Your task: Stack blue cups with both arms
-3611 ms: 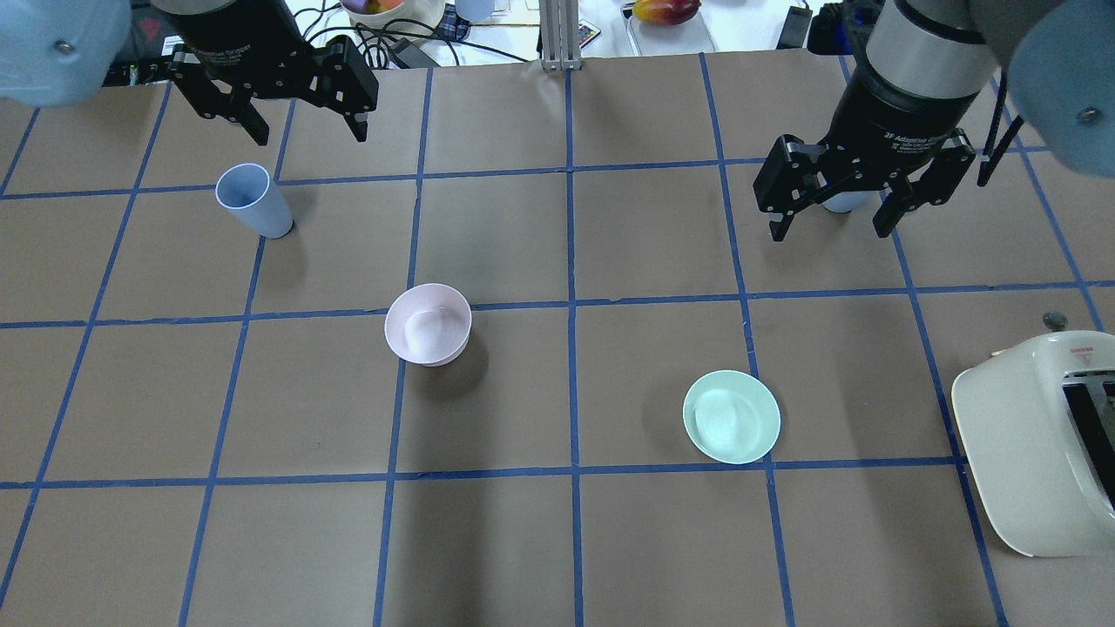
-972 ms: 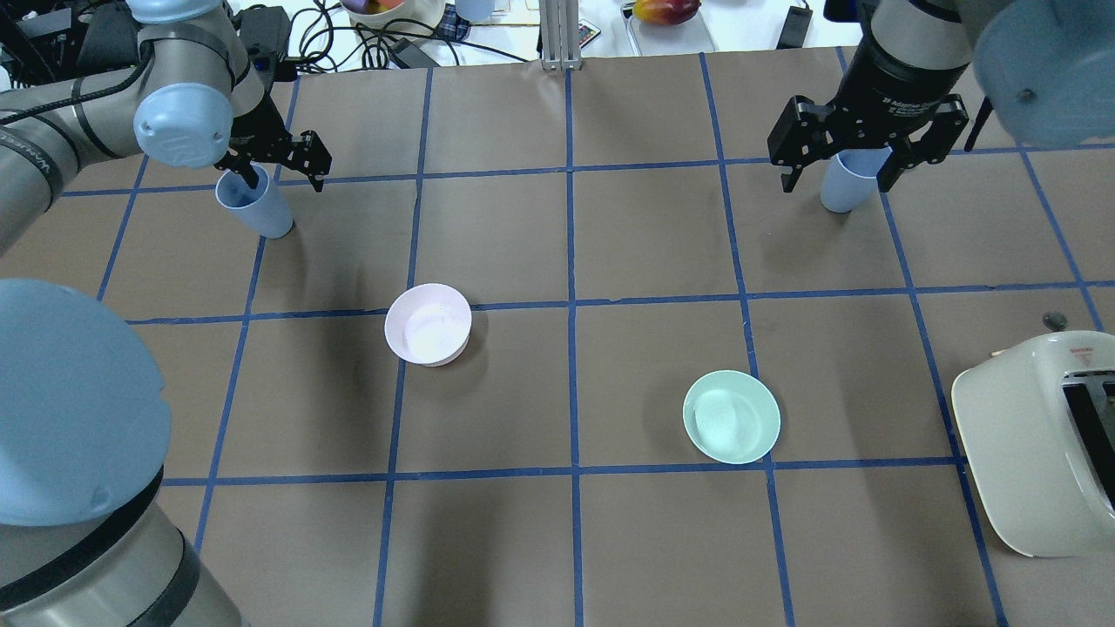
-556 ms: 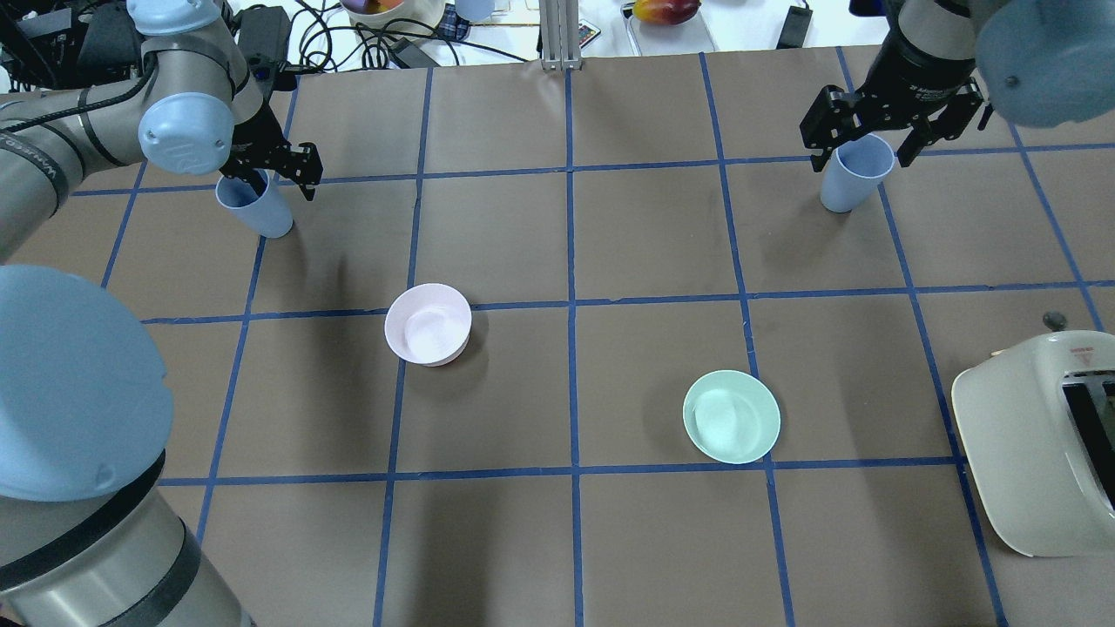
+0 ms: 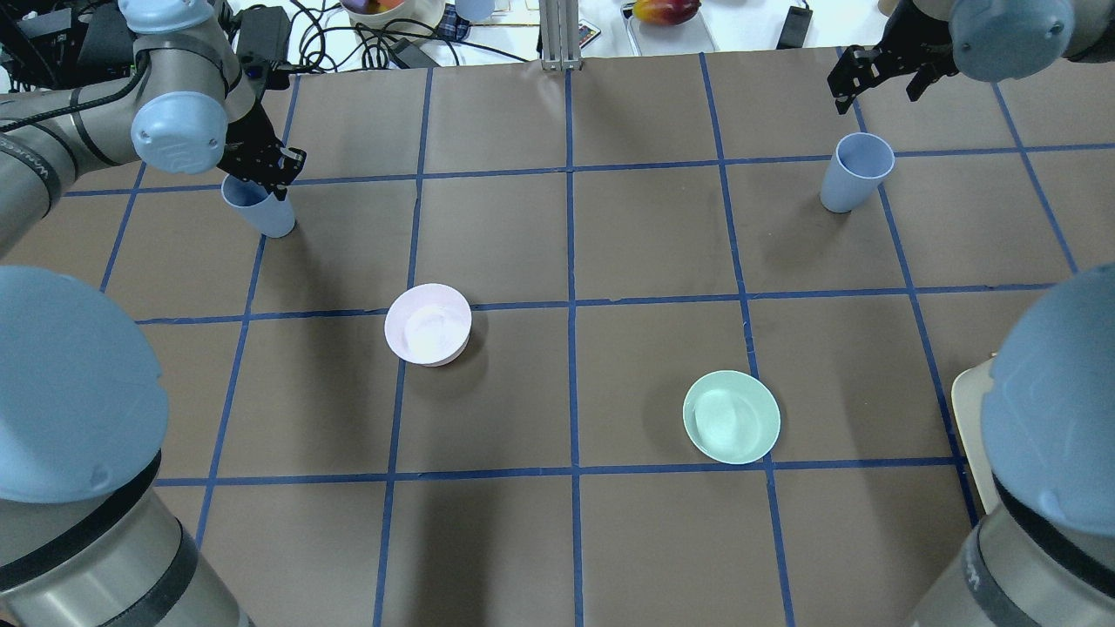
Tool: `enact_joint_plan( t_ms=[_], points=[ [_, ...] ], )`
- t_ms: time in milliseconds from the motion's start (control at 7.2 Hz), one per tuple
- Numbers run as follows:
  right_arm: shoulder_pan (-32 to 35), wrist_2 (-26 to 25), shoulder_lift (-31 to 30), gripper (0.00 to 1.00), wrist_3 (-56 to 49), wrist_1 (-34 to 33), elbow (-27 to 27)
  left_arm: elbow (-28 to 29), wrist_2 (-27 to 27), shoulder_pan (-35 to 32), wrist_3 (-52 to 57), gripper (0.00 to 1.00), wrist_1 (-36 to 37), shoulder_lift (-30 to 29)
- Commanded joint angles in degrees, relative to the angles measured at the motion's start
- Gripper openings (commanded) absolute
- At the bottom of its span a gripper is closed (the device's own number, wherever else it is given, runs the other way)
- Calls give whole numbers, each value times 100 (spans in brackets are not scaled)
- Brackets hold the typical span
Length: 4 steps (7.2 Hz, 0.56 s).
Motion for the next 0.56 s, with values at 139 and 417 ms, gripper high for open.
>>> enact_joint_plan(
  t_ms=[139, 417],
  points=[
    [-215, 45, 529, 100, -338, 115, -329, 83, -38, -244, -242, 0, -60, 178],
    [-259, 19, 547, 100, -481, 501, -250, 92, -222, -840, -1536, 0, -61, 310]
  ],
)
